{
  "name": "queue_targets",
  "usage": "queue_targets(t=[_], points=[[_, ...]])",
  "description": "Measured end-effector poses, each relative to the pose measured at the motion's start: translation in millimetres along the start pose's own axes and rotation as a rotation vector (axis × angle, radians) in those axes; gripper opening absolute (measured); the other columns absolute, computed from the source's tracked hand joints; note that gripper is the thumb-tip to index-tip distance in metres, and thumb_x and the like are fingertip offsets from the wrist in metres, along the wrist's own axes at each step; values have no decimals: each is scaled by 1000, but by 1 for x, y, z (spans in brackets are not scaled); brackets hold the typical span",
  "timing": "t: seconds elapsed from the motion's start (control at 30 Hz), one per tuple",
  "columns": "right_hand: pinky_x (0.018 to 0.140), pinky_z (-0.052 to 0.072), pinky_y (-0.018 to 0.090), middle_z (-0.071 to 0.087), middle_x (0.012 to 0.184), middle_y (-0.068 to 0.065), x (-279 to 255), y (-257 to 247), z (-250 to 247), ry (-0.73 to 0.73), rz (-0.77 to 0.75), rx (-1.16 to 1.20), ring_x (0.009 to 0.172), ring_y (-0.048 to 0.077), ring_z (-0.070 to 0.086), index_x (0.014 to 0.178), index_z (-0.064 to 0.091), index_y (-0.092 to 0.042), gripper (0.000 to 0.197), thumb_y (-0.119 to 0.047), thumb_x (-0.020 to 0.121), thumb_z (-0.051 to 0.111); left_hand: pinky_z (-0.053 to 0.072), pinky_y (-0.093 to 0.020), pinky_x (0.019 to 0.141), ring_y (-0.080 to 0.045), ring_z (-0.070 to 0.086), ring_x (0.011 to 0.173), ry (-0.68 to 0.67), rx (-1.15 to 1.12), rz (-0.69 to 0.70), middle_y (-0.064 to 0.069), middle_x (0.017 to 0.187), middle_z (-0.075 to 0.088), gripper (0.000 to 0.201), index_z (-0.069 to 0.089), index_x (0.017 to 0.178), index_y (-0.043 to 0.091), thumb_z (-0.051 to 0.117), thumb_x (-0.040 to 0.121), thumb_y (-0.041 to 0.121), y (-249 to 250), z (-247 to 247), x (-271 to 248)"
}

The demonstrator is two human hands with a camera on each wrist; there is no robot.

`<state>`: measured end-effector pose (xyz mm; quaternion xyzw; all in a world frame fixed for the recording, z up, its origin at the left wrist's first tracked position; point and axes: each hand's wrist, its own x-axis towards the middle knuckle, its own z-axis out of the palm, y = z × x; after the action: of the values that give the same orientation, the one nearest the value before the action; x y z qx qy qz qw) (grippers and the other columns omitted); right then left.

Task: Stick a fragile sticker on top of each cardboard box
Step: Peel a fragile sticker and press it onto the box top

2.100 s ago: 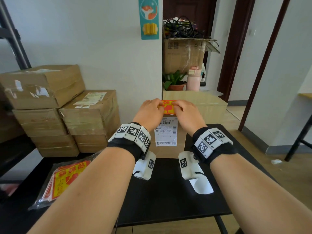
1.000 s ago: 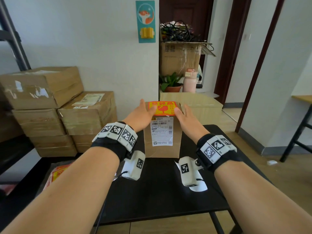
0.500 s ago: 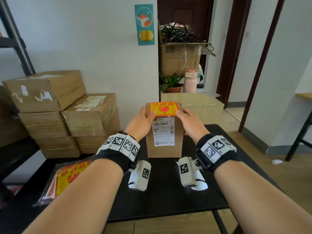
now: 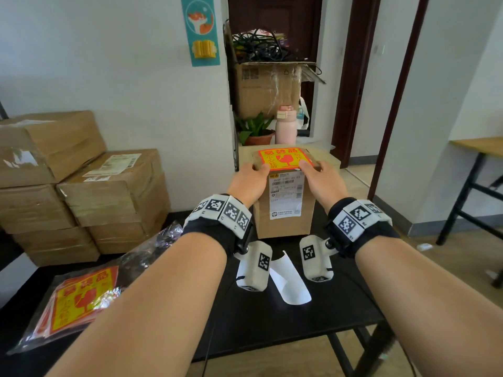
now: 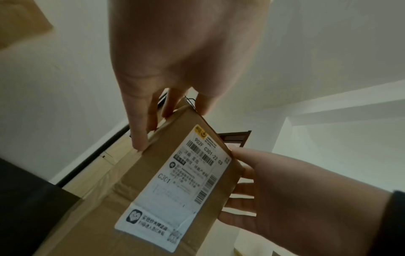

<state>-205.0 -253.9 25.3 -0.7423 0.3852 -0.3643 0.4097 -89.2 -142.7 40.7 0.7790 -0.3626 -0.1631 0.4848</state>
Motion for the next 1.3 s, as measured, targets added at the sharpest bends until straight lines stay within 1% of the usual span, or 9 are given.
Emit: queue_targets(t=[0.1, 0.2, 0.37, 0.53, 0.7, 0.9, 1.07, 1.2, 1.3], points=[[86, 46, 37, 61, 108, 0, 16, 14, -19, 59, 44, 3, 99, 20, 57, 124, 52, -15, 42, -47, 98, 46, 55, -45, 89, -26, 66, 97, -37, 33, 33, -9, 108, 68, 45, 57, 116, 13, 35, 97, 48, 15, 25, 5], [92, 50, 45, 65, 112, 2, 32, 26, -30, 106, 86, 26, 103, 24, 62, 129, 50, -12, 53, -51, 93, 48, 50, -44, 96, -29, 61, 107, -60, 79, 50, -10, 118, 65, 46, 55, 124, 13, 32, 100, 45, 28, 50, 12], [86, 53, 41, 67, 113, 6, 52, 41, -38, 145, 107, 60, 102, 25, 65, 129, 51, -10, 48, -43, 95, 50, 48, -39, 95, -26, 61, 107, -72, 78, 85, -7, 121, 63, 40, 51, 128, 16, 37, 100, 41, 34, 82, 34], [84, 46, 35, 60, 118, 2, 67, 46, -45, 99, 127, 35, 109, 21, 58, 136, 41, -13, 44, -33, 98, 50, 41, -31, 86, -24, 58, 116, -76, 14, 23, -4, 132, 57, 44, 39, 139, 13, 43, 100, 34, 35, 97, 53], [90, 48, 37, 59, 128, 8, 76, 48, -43, 113, 113, 14, 115, 25, 59, 141, 36, -12, 48, -27, 98, 51, 39, -29, 82, -22, 58, 115, -85, -13, 20, -4, 132, 56, 42, 38, 139, 13, 44, 101, 31, 35, 103, 61], [84, 47, 33, 50, 136, 9, 68, 41, -41, 169, 58, 44, 118, 26, 57, 146, 28, -15, 61, -20, 94, 58, 37, -29, 88, -23, 55, 122, -74, 45, 96, -4, 135, 55, 39, 39, 138, 15, 42, 101, 30, 38, 94, 53], [92, 43, 30, 44, 141, 8, 48, 12, -43, 219, -71, -27, 124, 23, 48, 144, 37, -16, 53, -19, 94, 55, 38, -36, 99, -31, 49, 127, 8, 124, 143, -12, 139, 50, 43, 36, 141, 9, 38, 102, 28, 41, 66, 37], [100, 44, 36, 48, 139, 6, 25, -18, -32, 183, -150, -61, 122, 23, 51, 144, 40, -20, 54, -24, 92, 52, 36, -36, 103, -32, 45, 131, 89, 166, 156, -16, 144, 46, 48, 31, 147, 7, 37, 102, 23, 39, 33, 22], [82, 41, 27, 57, 124, 2, 6, -37, -16, 104, -205, -34, 103, 15, 53, 138, 47, -18, 44, -22, 94, 51, 37, -38, 107, -31, 46, 130, 155, 147, 137, -15, 148, 42, 51, 27, 150, 9, 39, 102, 23, 30, 4, 9]])
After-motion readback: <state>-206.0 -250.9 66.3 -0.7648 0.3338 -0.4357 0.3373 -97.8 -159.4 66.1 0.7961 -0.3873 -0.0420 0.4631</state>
